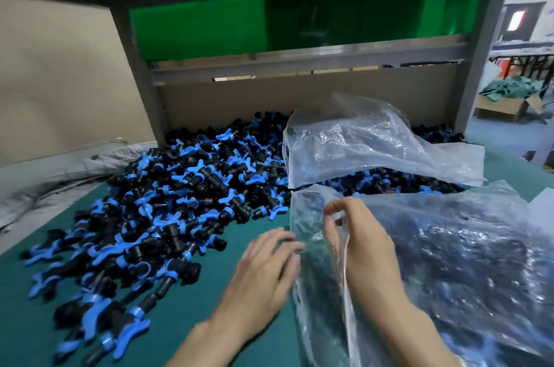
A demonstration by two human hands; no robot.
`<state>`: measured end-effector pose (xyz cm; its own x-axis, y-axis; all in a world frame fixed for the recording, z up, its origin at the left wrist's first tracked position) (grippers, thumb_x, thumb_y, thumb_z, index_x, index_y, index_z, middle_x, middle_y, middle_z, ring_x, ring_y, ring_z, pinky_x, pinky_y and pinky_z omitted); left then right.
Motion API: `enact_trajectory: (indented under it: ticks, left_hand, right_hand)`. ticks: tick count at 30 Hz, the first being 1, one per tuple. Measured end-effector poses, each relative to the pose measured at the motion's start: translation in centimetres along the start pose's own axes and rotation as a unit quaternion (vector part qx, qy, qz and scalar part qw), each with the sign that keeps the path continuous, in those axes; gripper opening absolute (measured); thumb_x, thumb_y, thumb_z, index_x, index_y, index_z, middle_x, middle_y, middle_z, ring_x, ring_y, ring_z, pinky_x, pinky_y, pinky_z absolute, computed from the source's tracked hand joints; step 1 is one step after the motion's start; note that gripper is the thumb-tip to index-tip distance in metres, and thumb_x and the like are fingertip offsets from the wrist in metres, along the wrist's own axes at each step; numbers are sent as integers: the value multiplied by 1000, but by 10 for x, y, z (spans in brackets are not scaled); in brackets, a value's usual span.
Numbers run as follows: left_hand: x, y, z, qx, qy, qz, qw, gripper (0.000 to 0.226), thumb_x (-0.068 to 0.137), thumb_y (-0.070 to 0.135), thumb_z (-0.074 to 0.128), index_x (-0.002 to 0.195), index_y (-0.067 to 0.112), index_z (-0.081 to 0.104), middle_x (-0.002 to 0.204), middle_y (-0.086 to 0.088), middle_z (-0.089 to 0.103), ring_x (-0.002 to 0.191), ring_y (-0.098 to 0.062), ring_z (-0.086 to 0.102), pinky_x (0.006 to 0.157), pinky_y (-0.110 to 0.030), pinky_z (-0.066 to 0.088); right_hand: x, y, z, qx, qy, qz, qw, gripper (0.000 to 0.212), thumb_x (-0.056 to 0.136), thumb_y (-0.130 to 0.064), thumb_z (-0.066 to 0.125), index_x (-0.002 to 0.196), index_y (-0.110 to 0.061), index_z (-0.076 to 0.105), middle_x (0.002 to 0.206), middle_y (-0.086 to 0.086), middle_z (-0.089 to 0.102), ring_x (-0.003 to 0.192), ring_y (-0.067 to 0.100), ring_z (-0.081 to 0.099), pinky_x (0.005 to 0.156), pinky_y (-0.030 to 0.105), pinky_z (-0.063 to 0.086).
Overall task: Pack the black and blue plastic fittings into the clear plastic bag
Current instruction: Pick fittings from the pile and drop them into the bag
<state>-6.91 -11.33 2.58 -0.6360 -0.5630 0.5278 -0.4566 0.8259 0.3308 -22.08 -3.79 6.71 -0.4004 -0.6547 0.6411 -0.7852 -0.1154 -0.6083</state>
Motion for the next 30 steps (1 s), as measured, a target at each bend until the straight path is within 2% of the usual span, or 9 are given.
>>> enact_trajectory:
  ticks: [3,5,7,13,18,23,25,28,30]
  left_hand:
    - [-13,-40,-15,144,70,-133,978,31,97,29,49,125,21,61,130,4,53,128,-18,45,111,-39,35]
    - [-10,-55,-17,237,72,-224,943,41,93,27,57,131,13,58,137,-14,53,133,-34,42,116,-52,25]
    - [-2,-63,-14,261,60,-276,923,49,93,31,55,137,10,53,141,-21,49,138,-40,35,117,-57,17]
    - [27,-83,-10,318,20,-298,900,48,99,32,43,145,18,40,145,-11,48,142,-33,29,119,-55,8]
    - [29,-85,-12,312,59,-281,906,34,92,13,60,125,18,55,113,-1,64,117,-26,53,117,-56,18]
    - [21,-68,-25,206,202,-215,933,17,93,18,58,108,13,63,95,-3,65,94,-27,57,99,-46,39]
    - [15,-65,-30,66,239,-237,939,13,95,24,54,106,20,59,96,2,62,94,-22,54,86,-39,42]
    - [7,-63,-27,-211,279,-283,893,6,95,33,49,94,36,54,81,12,59,73,-12,52,64,-27,43]
    - [4,-58,-24,-312,296,-309,848,11,96,31,49,88,33,55,63,15,53,53,-7,42,49,-17,36]
  right_hand:
    - [-9,18,11,-33,-29,29,999,14,95,-27,58,96,-37,49,99,-17,60,84,19,60,69,39,48]
    - [-15,27,15,-53,-51,52,996,13,93,-30,55,94,-40,46,96,-15,60,78,21,58,64,36,43]
    - [-18,29,18,-73,-65,47,994,9,91,-32,52,92,-39,46,95,-15,61,73,20,57,60,34,38]
    - [-18,28,20,-105,-75,39,991,6,92,-32,55,95,-35,50,98,-13,61,69,19,57,59,33,35]
    - [-15,27,22,-121,-77,27,989,5,94,-29,58,97,-30,54,97,-11,63,65,18,57,61,35,41]
    - [-16,27,21,-125,-76,30,989,5,94,-28,59,97,-29,55,97,-10,62,67,19,56,61,33,36]
    - [-16,26,21,-126,-77,29,989,5,95,-27,59,97,-28,55,98,-10,63,68,19,57,61,33,36]
    - [-16,26,21,-124,-76,30,989,5,94,-26,59,97,-27,55,96,-10,63,70,20,57,62,33,35]
    - [-17,26,21,-122,-78,32,989,5,94,-26,59,97,-28,55,96,-9,63,70,20,57,61,33,35]
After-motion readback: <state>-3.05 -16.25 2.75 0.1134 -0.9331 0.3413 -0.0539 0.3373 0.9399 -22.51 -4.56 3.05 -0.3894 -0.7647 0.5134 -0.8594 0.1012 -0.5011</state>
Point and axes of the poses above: each hand's wrist, its own x-axis towards the middle knuckle, its own z-axis out of the palm, y = z × x, the point moved 5 cm from there along x, towards the middle knuckle
